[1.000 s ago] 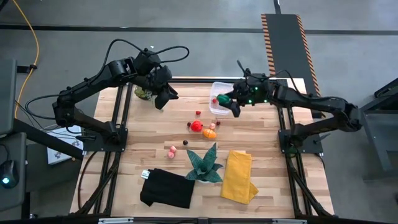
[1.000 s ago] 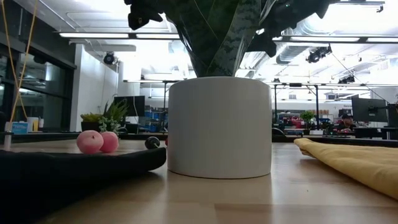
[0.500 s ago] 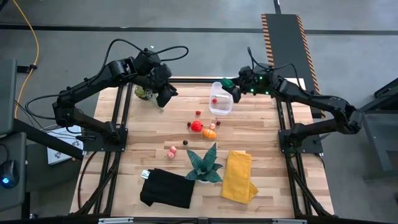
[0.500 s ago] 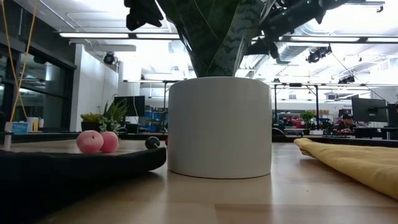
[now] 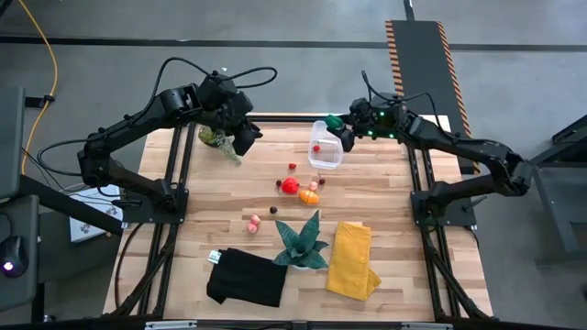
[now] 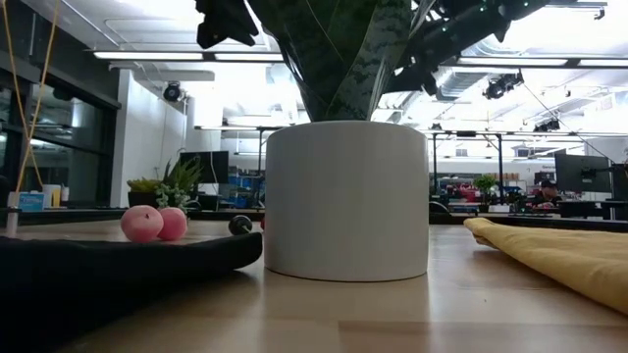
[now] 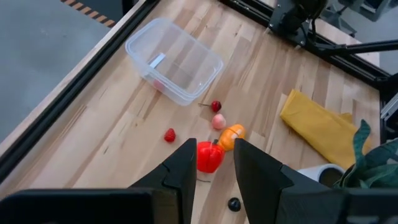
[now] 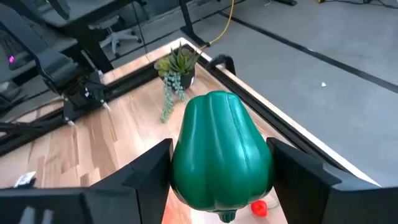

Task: Pick and placing Produce into tupperware
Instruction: Put the bell pepper into the transparent container

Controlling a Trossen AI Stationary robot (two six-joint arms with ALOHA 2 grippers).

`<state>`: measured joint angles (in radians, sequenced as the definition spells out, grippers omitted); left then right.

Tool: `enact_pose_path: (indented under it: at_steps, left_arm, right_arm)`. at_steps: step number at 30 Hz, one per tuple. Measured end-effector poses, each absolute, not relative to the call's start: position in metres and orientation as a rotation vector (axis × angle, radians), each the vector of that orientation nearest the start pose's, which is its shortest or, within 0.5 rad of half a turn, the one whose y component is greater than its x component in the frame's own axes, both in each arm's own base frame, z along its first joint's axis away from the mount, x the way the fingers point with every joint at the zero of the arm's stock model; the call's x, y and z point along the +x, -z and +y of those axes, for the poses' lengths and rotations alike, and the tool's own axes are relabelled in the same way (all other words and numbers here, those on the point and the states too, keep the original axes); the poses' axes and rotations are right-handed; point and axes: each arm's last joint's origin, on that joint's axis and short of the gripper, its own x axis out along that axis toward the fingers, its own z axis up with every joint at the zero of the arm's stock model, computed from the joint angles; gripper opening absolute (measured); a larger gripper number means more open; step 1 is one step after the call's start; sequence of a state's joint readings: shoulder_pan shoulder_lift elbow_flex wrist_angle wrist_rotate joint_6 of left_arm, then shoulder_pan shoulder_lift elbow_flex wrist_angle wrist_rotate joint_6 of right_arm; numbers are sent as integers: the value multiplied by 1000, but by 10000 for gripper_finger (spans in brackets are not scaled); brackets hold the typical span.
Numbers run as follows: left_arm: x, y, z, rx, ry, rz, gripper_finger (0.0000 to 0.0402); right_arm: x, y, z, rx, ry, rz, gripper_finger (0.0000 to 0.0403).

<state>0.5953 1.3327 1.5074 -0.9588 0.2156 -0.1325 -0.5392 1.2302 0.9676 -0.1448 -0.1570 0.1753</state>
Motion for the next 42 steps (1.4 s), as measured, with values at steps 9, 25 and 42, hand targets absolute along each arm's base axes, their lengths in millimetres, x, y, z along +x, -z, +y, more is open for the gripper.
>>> enact_pose_path:
  at_steps: [9, 25, 42]
  left_arm:
    - [216, -394, 139, -465, -420, 697, 95]
    - [216, -394, 139, -466, -420, 698, 95]
    - [216, -394, 139, -453, -415, 701, 95]
  right_arm:
    - [249, -322, -156, 292, 425, 494, 226]
    - [282, -343, -209, 402, 501, 783, 227]
    - [309, -295, -229, 513, 556, 992, 227]
